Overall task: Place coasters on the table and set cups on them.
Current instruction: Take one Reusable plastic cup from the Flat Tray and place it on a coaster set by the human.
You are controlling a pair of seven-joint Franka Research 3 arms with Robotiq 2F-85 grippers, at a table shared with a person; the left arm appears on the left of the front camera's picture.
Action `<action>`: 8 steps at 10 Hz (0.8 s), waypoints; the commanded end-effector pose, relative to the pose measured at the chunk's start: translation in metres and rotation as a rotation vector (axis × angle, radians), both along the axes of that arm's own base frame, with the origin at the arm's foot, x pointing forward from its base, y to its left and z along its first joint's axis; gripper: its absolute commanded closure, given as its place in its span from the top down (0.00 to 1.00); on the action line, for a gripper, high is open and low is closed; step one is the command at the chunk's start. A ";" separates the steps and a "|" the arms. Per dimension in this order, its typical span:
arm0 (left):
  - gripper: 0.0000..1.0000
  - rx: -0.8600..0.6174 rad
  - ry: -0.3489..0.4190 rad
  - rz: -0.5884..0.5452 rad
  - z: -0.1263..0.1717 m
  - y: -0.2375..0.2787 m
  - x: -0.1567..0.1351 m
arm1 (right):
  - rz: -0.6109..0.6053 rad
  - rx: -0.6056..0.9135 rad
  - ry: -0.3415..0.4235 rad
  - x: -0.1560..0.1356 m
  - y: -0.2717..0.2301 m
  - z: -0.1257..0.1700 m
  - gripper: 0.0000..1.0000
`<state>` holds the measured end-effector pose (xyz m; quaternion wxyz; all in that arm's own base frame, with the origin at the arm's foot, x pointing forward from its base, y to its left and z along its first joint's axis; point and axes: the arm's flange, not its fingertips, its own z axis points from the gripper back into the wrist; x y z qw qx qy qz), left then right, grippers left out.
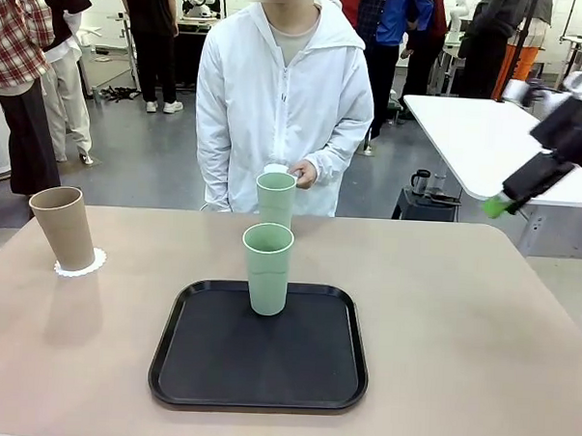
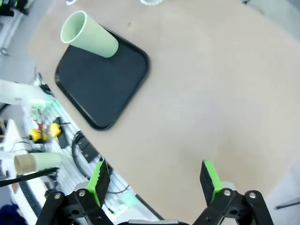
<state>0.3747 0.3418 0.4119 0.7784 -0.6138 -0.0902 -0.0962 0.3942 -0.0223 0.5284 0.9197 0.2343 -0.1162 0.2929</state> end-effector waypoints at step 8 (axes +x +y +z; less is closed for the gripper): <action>1.00 0.005 0.003 0.003 0.001 0.000 -0.001 | -0.016 0.667 0.109 0.007 -0.162 -0.061 1.00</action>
